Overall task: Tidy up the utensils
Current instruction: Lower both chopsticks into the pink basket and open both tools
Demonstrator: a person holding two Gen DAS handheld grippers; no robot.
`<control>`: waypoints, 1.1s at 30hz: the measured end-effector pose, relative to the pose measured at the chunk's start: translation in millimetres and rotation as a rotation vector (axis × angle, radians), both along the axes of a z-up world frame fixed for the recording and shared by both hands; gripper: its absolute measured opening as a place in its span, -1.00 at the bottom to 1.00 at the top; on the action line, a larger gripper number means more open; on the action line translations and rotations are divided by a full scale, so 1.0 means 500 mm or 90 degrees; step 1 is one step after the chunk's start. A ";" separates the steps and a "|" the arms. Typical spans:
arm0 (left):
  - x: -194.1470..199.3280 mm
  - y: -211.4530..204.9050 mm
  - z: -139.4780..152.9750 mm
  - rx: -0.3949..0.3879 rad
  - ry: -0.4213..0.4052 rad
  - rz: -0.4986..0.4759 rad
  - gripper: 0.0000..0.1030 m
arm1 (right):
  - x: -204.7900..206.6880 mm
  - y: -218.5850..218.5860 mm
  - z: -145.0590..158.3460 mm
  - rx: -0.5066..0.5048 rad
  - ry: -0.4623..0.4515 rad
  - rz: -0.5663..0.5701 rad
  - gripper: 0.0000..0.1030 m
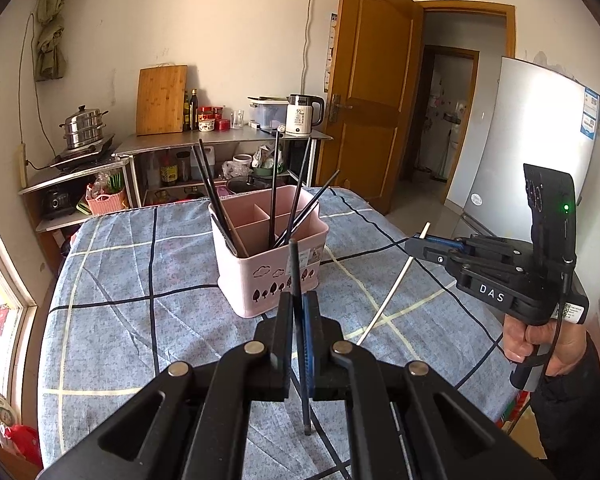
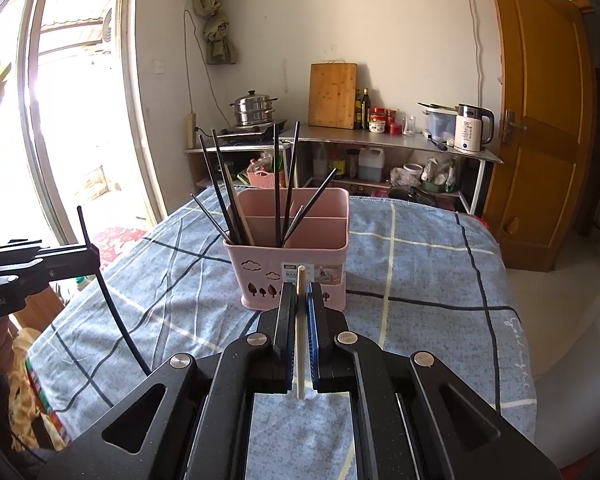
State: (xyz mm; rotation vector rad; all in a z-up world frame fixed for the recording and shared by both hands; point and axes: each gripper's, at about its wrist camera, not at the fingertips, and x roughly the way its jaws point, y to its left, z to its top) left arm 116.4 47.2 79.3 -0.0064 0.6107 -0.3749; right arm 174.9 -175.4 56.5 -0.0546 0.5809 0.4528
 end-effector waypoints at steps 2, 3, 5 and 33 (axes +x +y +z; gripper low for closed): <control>0.009 0.000 0.002 -0.003 0.001 -0.001 -0.90 | -0.001 0.000 0.005 0.002 -0.003 0.002 -0.89; 0.014 -0.001 0.002 -0.003 0.000 -0.001 -0.90 | 0.001 0.000 0.008 0.003 -0.005 0.002 -0.89; 0.026 0.000 0.006 -0.007 0.000 -0.001 -0.90 | 0.004 0.002 0.013 0.004 -0.008 0.003 -0.89; 0.211 0.044 0.201 -0.072 -0.106 0.054 -0.90 | 0.123 0.120 0.184 0.060 -0.133 0.047 -0.89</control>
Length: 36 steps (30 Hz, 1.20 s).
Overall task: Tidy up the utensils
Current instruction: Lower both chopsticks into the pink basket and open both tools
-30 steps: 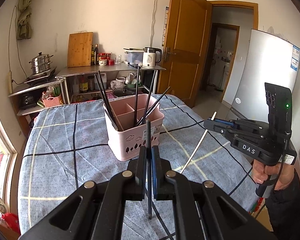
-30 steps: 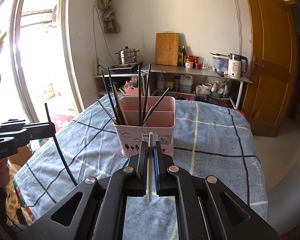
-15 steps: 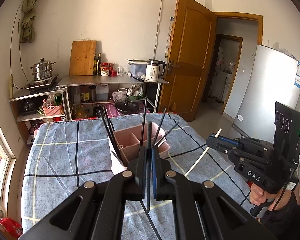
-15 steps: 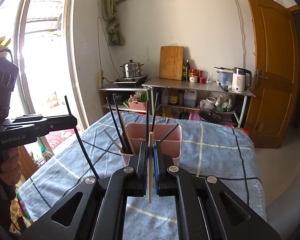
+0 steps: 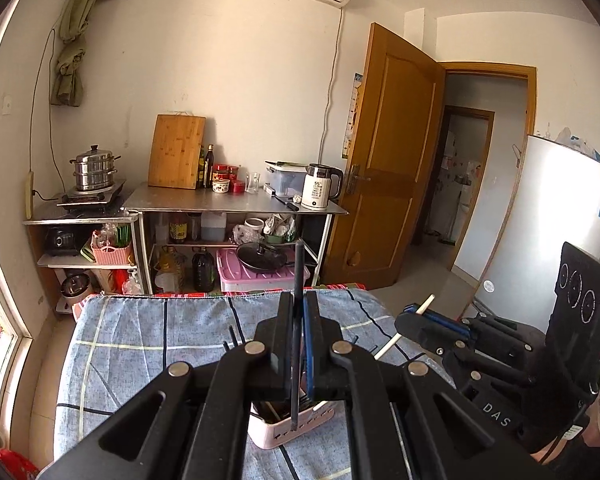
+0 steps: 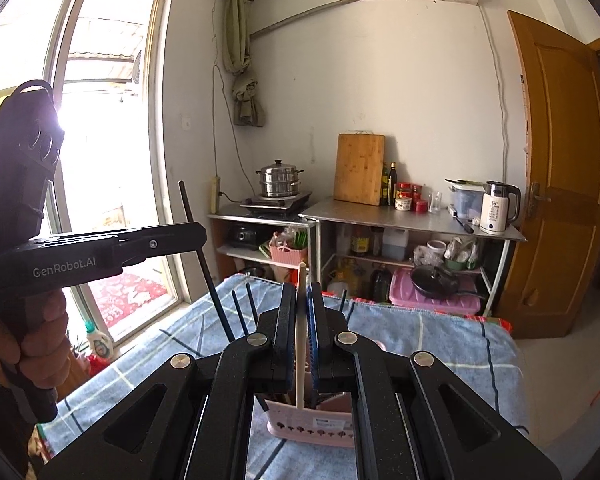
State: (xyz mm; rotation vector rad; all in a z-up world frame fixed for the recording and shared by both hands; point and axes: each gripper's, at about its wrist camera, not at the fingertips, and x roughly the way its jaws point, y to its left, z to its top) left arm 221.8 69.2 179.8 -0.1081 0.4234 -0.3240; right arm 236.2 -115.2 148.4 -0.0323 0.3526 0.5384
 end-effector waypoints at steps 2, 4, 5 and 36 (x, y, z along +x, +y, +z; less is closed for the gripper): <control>0.014 -0.001 -0.003 0.002 0.000 0.002 -0.90 | 0.013 0.007 -0.006 -0.002 0.002 -0.001 -0.89; 0.026 -0.004 -0.009 0.008 -0.002 0.004 -0.90 | 0.027 0.012 -0.018 -0.001 0.013 0.000 -0.89; 0.029 -0.004 -0.015 0.016 -0.004 0.009 -0.90 | 0.034 0.016 -0.026 0.000 0.020 0.001 -0.89; 0.074 -0.030 -0.189 0.038 0.123 -0.014 -0.90 | 0.088 0.018 -0.183 -0.055 0.147 0.012 -0.89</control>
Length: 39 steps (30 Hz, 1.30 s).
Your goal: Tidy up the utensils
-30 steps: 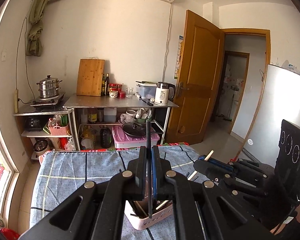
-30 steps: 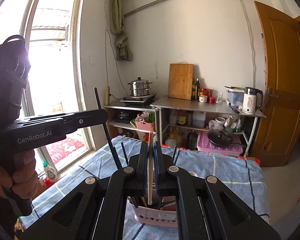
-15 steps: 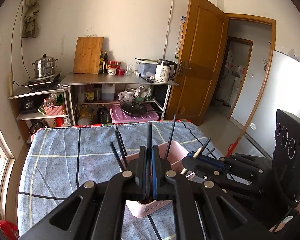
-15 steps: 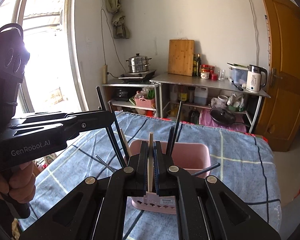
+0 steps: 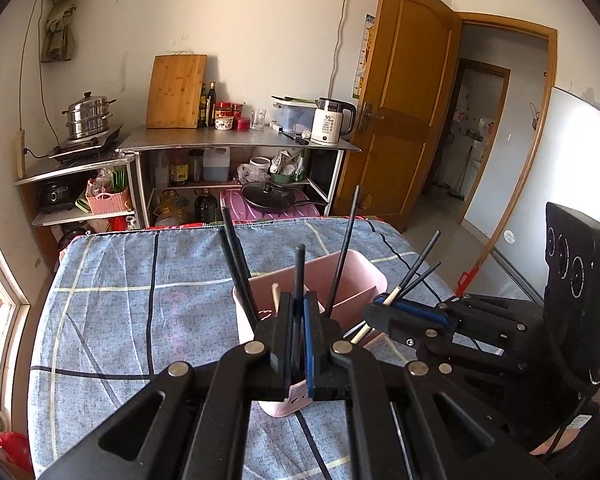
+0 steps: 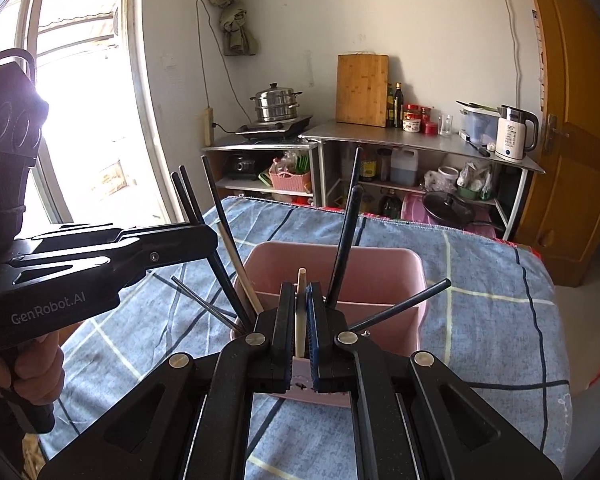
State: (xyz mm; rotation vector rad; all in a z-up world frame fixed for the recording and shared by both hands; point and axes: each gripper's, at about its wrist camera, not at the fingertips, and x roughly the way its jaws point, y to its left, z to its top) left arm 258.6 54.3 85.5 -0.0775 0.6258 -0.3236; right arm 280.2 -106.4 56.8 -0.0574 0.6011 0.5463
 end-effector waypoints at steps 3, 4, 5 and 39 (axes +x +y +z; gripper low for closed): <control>-0.010 0.003 0.015 0.000 -0.013 0.007 -0.74 | -0.013 -0.012 0.020 0.007 -0.016 -0.003 -0.82; -0.017 0.005 0.022 -0.001 -0.021 0.009 -0.63 | -0.018 -0.017 0.028 0.010 -0.023 -0.005 -0.82; -0.024 0.007 0.029 -0.002 -0.029 0.012 -0.58 | -0.025 -0.023 0.036 0.014 -0.029 -0.007 -0.82; -0.337 -0.025 -0.136 0.000 -0.073 0.076 -0.18 | -0.320 -0.117 -0.089 0.042 -0.051 -0.072 -0.42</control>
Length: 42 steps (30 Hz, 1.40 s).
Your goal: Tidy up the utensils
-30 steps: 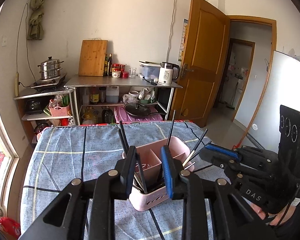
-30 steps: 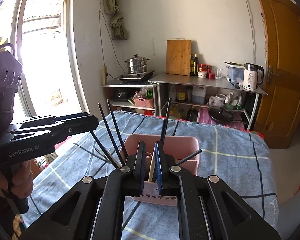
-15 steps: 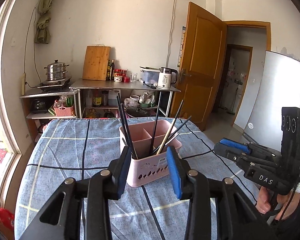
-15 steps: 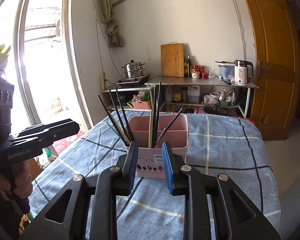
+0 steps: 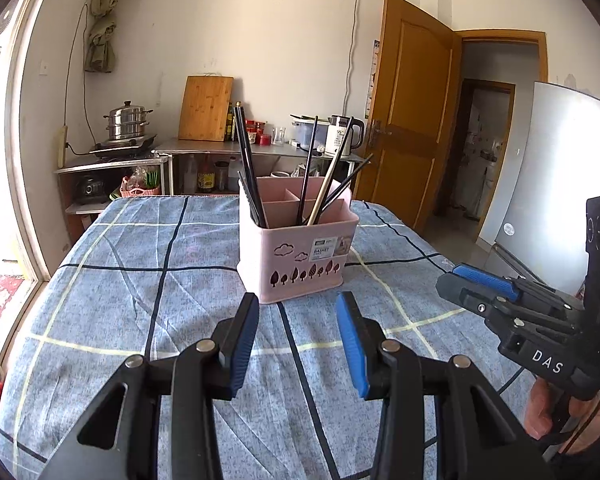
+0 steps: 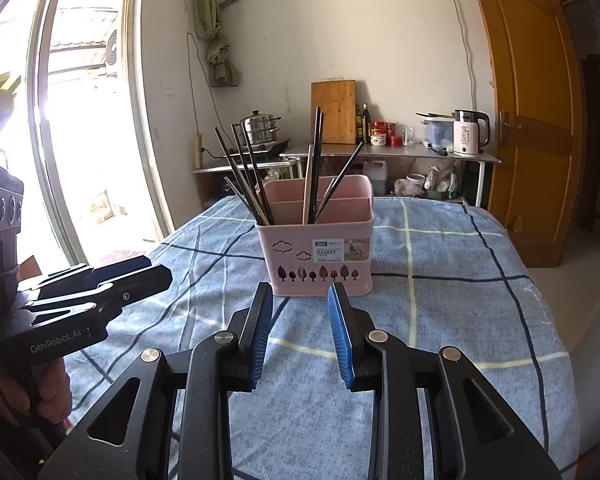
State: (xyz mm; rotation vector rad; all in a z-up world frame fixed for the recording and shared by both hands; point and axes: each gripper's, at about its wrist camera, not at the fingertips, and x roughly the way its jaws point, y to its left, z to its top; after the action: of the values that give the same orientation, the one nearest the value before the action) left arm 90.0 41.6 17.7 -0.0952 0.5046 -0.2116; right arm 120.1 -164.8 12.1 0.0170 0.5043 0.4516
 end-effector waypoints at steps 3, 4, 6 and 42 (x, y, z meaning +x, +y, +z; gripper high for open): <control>-0.020 -0.006 -0.019 0.008 0.003 0.002 -0.18 | -0.012 -0.004 -0.017 0.001 0.009 -0.007 -0.42; -0.025 -0.008 -0.024 0.011 0.003 0.001 -0.18 | -0.014 -0.006 -0.023 0.005 0.013 -0.008 -0.42; -0.036 -0.012 -0.034 0.016 0.004 0.004 -0.18 | -0.019 -0.010 -0.033 0.008 0.018 -0.012 -0.42; -0.055 -0.029 -0.083 0.023 0.012 0.014 -0.17 | -0.047 0.000 -0.064 -0.028 0.012 -0.030 -0.42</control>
State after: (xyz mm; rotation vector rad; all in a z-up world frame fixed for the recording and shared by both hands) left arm 62.4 27.3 -24.0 -0.0677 0.5252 -0.1800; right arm 96.4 -164.5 -19.7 -0.0095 0.5315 0.3948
